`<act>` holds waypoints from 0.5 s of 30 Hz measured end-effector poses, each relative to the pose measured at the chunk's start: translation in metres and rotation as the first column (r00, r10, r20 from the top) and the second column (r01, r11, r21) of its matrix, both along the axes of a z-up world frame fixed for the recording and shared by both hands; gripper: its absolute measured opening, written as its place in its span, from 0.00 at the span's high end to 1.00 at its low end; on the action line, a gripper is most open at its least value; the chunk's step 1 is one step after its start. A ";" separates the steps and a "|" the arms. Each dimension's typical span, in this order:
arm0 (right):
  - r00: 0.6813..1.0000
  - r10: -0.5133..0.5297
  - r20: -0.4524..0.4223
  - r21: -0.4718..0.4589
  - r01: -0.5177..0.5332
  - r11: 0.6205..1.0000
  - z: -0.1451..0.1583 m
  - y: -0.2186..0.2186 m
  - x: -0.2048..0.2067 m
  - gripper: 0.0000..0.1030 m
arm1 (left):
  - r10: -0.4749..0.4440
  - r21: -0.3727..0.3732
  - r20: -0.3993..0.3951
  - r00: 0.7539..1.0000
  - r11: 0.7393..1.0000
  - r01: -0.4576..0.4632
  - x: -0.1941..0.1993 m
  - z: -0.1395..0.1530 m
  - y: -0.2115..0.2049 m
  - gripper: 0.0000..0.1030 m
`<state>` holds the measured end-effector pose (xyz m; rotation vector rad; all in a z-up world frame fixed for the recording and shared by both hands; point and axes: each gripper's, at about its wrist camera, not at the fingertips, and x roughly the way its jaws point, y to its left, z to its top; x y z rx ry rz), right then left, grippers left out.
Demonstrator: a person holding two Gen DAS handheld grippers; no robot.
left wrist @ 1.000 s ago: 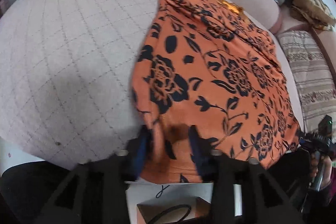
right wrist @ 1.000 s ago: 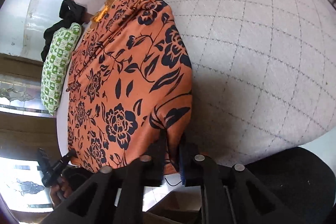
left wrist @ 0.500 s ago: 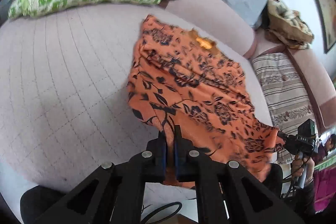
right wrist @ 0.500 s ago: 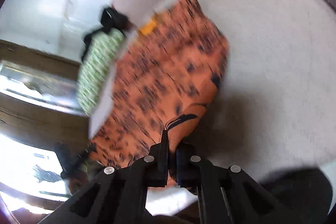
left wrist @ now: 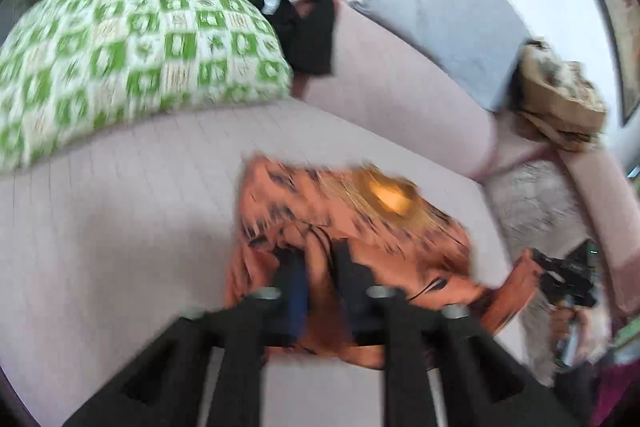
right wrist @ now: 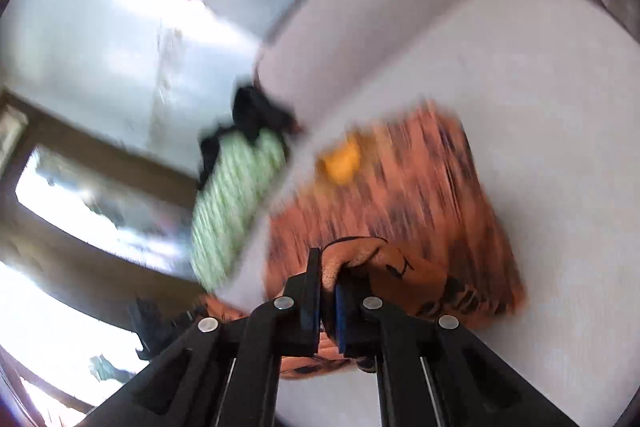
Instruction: Fold small clothes
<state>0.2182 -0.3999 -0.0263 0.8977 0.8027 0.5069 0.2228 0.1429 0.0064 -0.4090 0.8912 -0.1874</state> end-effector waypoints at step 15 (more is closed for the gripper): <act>0.977 -0.179 -0.114 -0.137 0.163 0.977 -0.080 0.009 -0.079 0.20 | 0.150 -0.046 -0.092 0.984 0.987 -0.154 -0.070 -0.078 0.030 0.22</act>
